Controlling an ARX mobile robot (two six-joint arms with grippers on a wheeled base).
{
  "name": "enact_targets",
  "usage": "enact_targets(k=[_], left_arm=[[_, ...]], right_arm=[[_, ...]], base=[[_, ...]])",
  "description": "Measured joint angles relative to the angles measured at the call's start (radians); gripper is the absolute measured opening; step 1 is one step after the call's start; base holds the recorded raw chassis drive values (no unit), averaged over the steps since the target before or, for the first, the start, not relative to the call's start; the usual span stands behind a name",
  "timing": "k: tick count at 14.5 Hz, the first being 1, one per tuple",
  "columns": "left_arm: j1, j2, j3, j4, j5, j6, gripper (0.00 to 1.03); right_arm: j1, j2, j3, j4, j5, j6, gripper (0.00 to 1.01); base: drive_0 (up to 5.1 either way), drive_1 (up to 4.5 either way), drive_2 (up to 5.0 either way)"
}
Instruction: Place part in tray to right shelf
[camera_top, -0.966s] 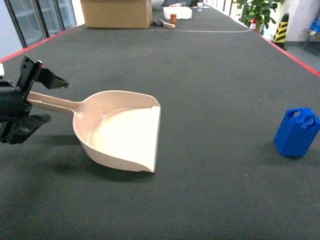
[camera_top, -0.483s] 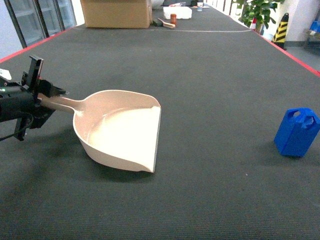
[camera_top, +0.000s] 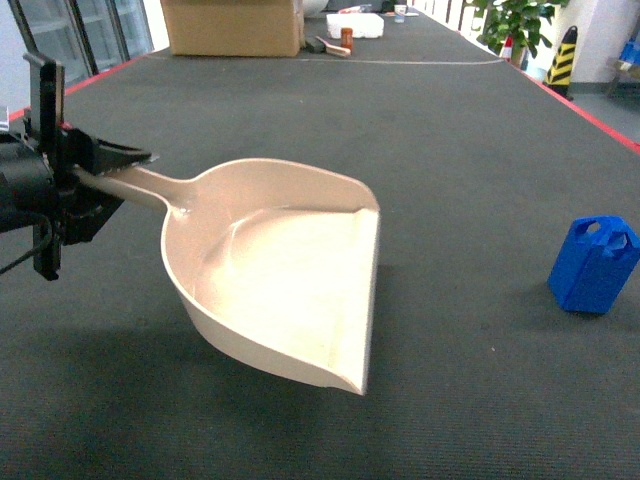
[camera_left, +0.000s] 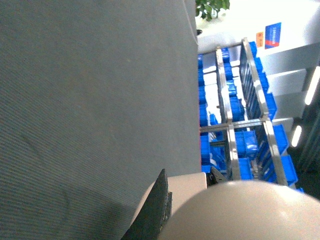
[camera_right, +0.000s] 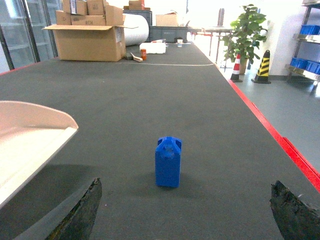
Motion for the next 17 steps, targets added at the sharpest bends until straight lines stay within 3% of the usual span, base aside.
enact_targets(k=[3, 6, 7, 9, 10, 11, 12, 13, 14, 15, 17], left_arm=[[-0.09, -0.137, -0.077, 0.035, 0.02, -0.084, 0.17], [-0.223, -0.193, -0.162, 0.081, 0.058, -0.113, 0.17], [-0.239, -0.193, -0.162, 0.091, 0.053, -0.124, 0.17], [-0.218, -0.191, -0.161, 0.075, 0.018, -0.121, 0.17], [-0.207, -0.191, -0.161, 0.076, 0.007, -0.121, 0.17], [-0.206, -0.191, -0.161, 0.075, 0.007, -0.121, 0.17], [-0.215, -0.19, -0.161, 0.077, 0.01, -0.121, 0.17], [-0.221, -0.19, -0.161, 0.075, 0.019, -0.121, 0.17], [-0.222, -0.189, -0.161, 0.075, 0.019, -0.121, 0.17], [-0.219, -0.189, -0.161, 0.076, 0.017, -0.121, 0.17], [-0.214, -0.189, -0.161, 0.076, 0.013, -0.121, 0.17]], right_arm=[[0.0, 0.0, 0.0, 0.0, 0.0, 0.0, 0.98], [0.0, 0.0, 0.0, 0.0, 0.0, 0.0, 0.98], [0.0, 0.0, 0.0, 0.0, 0.0, 0.0, 0.98], [0.0, 0.0, 0.0, 0.0, 0.0, 0.0, 0.98], [0.011, 0.011, 0.008, -0.039, 0.031, 0.008, 0.98], [0.045, 0.17, 0.066, -0.104, 0.171, 0.03, 0.98], [-0.025, 0.382, 0.124, 0.007, 0.181, 0.032, 0.98], [-0.105, 0.579, 0.196, 0.139, 0.141, 0.029, 0.98], [-0.153, 0.788, 0.283, 0.262, 0.097, 0.014, 0.98], [-0.164, 0.991, 0.38, 0.333, 0.051, 0.008, 0.98], [-0.14, 1.338, 0.564, 0.352, 0.004, 0.006, 0.98]], base=[[0.0, 0.0, 0.0], [0.0, 0.0, 0.0], [0.0, 0.0, 0.0], [0.0, 0.0, 0.0], [0.0, 0.0, 0.0], [0.0, 0.0, 0.0], [0.0, 0.0, 0.0], [0.0, 0.0, 0.0], [0.0, 0.0, 0.0], [0.0, 0.0, 0.0], [0.0, 0.0, 0.0]])
